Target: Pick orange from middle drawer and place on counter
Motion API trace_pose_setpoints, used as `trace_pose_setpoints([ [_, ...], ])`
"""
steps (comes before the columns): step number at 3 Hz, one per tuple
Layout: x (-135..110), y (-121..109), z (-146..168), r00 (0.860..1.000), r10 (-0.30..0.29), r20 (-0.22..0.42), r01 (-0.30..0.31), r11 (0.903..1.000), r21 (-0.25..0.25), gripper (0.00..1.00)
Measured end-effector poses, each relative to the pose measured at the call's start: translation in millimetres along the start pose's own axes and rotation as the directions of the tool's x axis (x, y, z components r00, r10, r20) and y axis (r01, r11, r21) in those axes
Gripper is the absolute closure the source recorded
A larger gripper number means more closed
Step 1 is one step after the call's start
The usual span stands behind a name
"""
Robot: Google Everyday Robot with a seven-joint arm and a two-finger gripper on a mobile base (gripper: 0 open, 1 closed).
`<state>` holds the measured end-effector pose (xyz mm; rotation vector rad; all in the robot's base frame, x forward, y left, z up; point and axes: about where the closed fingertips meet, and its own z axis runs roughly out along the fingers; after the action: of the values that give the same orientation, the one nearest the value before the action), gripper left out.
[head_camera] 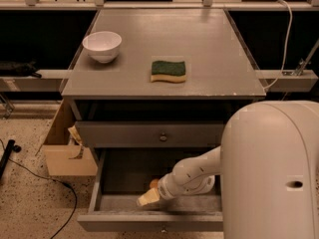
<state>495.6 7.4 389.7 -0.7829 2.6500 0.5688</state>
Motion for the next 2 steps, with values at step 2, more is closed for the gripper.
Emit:
trace_pose_setpoints([
  [2, -8.5, -0.9, -2.5, 1.000, -0.020, 0.008, 0.020, 0.9996, 0.020, 0.00],
])
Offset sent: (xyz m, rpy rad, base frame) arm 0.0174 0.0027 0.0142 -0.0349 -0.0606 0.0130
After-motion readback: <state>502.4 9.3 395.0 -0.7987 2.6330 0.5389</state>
